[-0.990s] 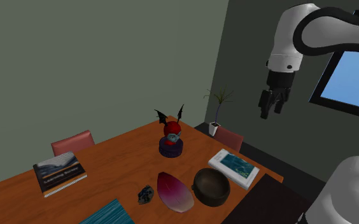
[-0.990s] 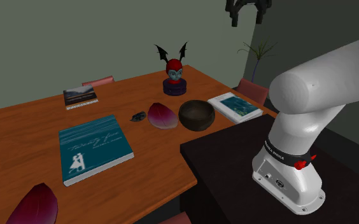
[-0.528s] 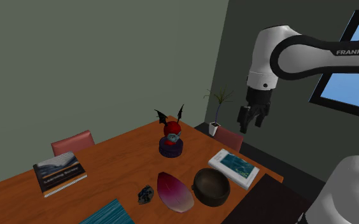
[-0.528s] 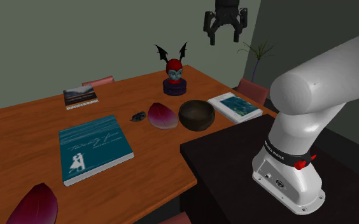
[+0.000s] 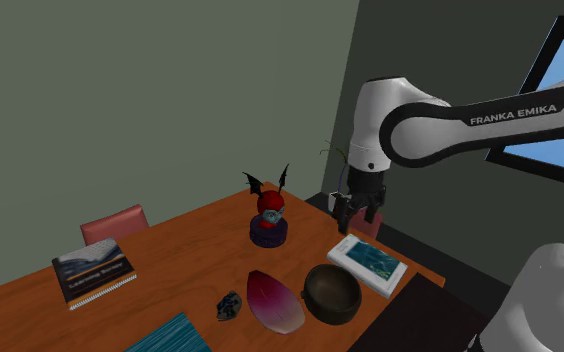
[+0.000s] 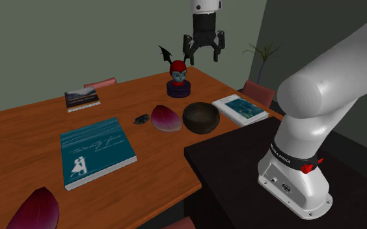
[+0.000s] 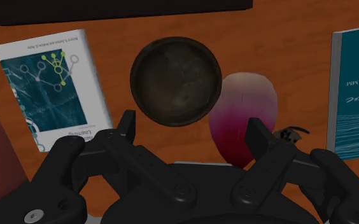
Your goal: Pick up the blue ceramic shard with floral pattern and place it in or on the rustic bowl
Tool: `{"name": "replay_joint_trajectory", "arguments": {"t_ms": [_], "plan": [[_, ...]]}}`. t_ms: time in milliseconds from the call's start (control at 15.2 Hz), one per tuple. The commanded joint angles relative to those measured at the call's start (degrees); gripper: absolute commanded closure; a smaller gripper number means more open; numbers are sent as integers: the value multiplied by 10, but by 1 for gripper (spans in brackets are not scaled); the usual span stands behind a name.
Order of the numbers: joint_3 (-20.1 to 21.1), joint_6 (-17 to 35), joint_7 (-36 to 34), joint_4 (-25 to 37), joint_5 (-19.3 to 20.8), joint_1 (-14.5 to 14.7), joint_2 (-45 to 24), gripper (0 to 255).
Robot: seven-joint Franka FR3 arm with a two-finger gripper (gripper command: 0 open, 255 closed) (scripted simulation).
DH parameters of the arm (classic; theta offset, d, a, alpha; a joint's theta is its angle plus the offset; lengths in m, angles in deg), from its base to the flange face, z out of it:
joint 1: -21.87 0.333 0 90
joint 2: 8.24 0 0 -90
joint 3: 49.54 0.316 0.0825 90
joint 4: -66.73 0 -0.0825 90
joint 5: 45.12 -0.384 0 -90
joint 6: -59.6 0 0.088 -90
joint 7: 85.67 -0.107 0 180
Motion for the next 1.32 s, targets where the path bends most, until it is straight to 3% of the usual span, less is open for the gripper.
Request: {"name": "replay_joint_trajectory", "arguments": {"t_ms": [0, 594, 924, 1254], "plan": [[17, 36, -19, 2, -3, 3, -33, 0], [90, 175, -125, 55, 29, 12, -215, 0], [112, 231, -201, 113, 90, 23, -330, 0], [107, 263, -277, 190, 162, 55, -447, 0]]}}
